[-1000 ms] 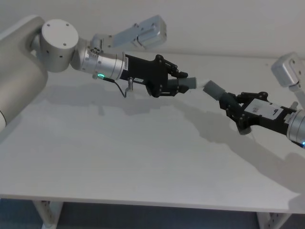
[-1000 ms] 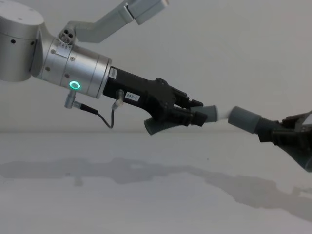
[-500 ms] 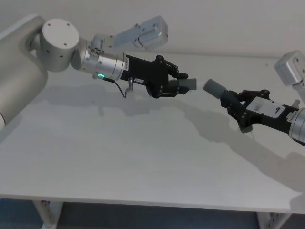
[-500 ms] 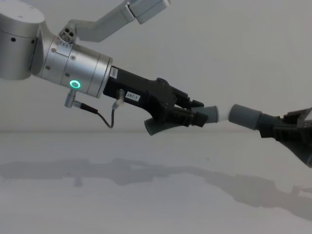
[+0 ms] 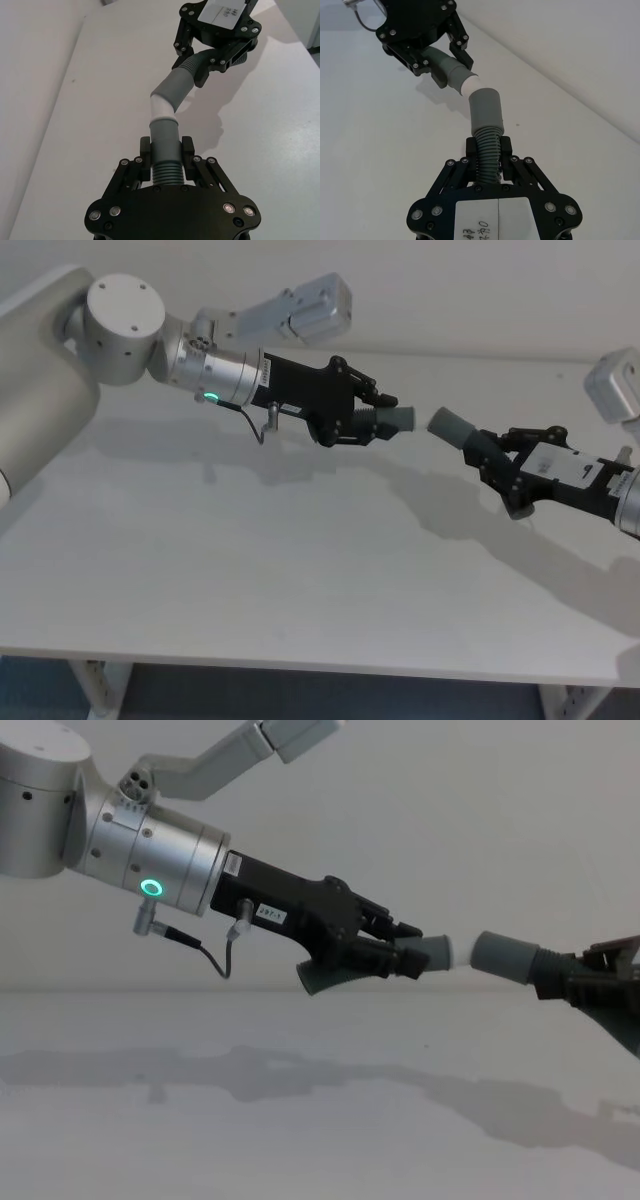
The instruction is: Use both hands to pick up one end of the pipe from the table, align the ends, and insert them.
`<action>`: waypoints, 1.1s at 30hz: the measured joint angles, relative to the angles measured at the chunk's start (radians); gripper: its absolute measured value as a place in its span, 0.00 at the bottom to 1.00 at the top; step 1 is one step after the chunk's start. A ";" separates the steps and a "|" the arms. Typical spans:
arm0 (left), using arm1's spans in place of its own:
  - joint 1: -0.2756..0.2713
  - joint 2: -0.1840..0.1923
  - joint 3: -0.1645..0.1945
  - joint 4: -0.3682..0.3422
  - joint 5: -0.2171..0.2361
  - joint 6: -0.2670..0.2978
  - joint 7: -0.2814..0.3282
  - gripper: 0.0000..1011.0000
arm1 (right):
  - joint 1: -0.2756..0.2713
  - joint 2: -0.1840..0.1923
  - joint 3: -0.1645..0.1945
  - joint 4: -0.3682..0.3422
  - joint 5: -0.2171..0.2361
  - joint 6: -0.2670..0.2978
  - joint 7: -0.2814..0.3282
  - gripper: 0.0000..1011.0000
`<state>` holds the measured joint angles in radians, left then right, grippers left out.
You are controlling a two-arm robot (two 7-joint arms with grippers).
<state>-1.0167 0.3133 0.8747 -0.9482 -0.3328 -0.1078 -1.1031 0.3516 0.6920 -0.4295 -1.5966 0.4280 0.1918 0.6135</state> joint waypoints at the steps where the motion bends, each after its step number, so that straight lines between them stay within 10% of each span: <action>1: -0.001 -0.001 0.000 0.002 -0.001 -0.002 -0.003 0.34 | 0.001 0.002 -0.001 0.001 0.000 -0.004 0.003 0.26; 33: -0.015 -0.024 0.011 0.044 -0.048 -0.065 -0.086 0.35 | 0.010 0.021 -0.014 0.016 0.006 -0.056 0.049 0.26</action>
<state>-1.0315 0.2890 0.8853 -0.9046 -0.3803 -0.1727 -1.1894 0.3620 0.7129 -0.4431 -1.5809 0.4336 0.1355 0.6623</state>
